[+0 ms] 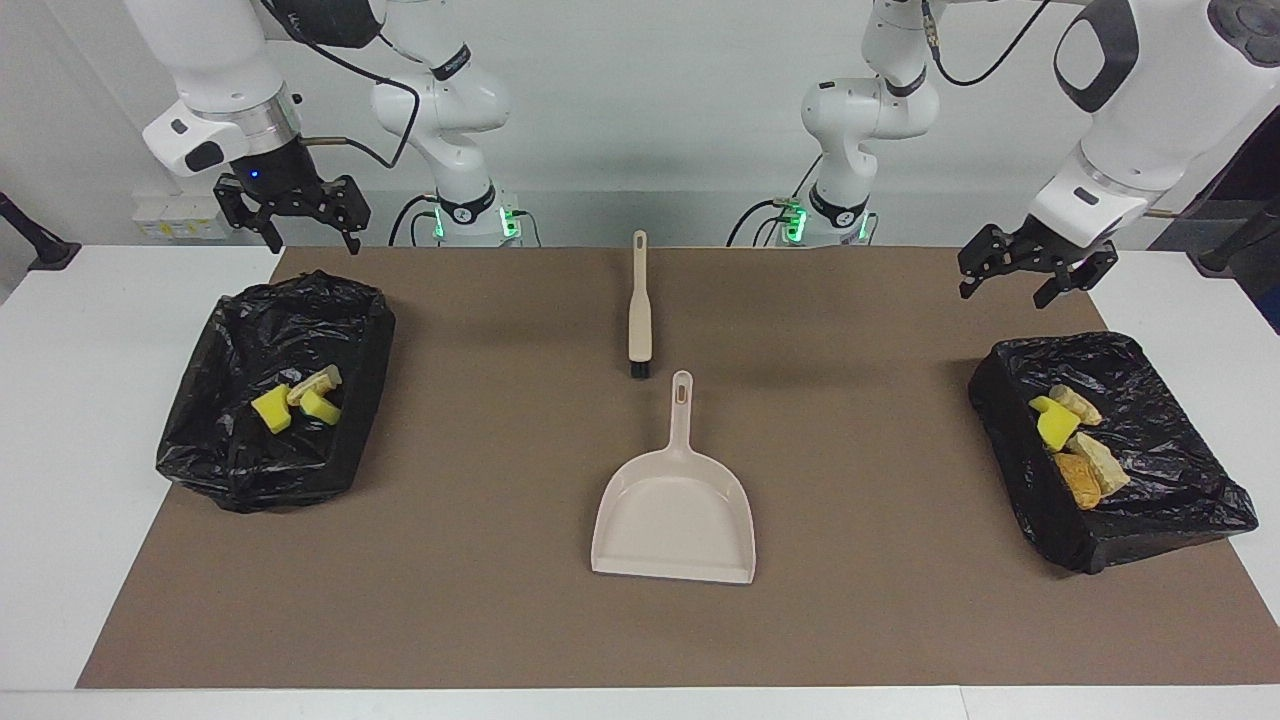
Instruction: Sweep and dump trash in bin
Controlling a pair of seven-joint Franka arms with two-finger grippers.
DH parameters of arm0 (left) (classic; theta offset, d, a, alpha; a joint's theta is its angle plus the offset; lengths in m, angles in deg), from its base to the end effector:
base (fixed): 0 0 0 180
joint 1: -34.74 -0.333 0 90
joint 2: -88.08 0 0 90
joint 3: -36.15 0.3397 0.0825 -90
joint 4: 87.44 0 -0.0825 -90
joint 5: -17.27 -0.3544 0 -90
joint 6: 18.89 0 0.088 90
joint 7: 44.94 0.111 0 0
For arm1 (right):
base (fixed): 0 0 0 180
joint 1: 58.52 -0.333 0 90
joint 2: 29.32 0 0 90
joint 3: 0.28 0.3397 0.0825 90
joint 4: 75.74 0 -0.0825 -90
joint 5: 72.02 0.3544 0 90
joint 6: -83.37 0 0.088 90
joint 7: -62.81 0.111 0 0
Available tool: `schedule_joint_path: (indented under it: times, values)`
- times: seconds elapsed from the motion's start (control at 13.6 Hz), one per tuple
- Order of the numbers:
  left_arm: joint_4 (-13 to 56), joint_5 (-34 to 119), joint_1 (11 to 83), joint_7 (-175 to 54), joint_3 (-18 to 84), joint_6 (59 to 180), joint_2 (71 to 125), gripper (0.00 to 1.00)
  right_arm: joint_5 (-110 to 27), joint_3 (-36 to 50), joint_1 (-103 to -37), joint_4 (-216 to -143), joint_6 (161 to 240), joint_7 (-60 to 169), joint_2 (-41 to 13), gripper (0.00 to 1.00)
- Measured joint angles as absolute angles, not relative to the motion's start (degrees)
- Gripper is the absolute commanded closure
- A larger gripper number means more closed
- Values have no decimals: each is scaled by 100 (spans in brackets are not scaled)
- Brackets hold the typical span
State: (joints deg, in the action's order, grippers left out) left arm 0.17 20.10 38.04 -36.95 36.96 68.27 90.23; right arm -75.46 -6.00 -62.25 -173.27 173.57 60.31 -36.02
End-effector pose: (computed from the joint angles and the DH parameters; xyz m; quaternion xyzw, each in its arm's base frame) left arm 0.5314 -0.0290 0.6386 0.9952 -0.0919 -0.0215 0.0255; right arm 0.4842 -0.0268 0.6452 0.9997 0.0051 -0.0067 0.0240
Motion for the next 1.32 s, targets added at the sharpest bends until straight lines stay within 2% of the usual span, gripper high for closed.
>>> schedule_joint_path:
  times: [0.59, 1.32]
  values:
    - [-15, 1715, 3803, -3627, 3656, 6634, 9008, 0, -7298, -578, -6287, -17326, 17623, 6031, -3598, 0]
    - [-96, 1725, 3801, -3630, 3660, 6585, 8988, 0, -7339, -591, -6269, -17143, 17575, 6030, -3375, 0]
